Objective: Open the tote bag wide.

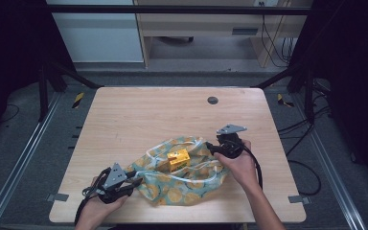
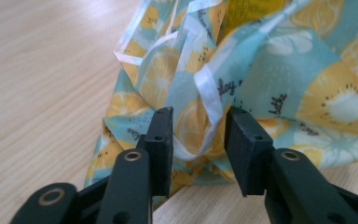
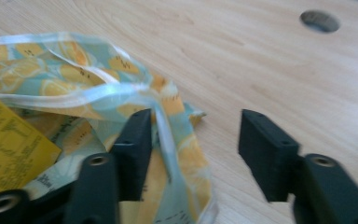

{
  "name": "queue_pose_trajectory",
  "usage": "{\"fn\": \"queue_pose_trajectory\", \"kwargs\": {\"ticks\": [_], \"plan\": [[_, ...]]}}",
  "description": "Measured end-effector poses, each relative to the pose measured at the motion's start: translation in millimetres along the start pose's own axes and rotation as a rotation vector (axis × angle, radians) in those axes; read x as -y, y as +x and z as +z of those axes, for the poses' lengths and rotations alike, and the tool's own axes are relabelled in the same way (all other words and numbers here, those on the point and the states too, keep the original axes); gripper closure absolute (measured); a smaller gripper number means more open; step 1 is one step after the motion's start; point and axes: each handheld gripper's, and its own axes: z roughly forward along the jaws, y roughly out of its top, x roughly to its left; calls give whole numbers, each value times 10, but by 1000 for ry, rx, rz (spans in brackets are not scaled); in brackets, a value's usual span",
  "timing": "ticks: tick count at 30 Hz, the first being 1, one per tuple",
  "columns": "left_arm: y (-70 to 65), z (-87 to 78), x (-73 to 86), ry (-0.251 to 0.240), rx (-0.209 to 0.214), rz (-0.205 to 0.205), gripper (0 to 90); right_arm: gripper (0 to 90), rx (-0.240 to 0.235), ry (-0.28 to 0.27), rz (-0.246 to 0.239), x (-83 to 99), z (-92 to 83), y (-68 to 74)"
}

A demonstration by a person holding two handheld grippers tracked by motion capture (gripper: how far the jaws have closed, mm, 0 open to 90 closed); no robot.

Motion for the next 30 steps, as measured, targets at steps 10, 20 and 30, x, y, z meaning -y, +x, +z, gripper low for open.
{"fn": "queue_pose_trajectory", "kwargs": {"ticks": [10, 20, 30], "plan": [[-89, -98, -44, -48, 10, 11, 547, 281, -26, -94, -25, -208, -445, 95], [-151, -346, -171, -86, 21, 20, 480, 255, -135, -96, -115, 37, -789, 501], [22, -387, -491, -73, -42, 23, 485, 227, -195, -51, -157, 220, -889, 590]]}}
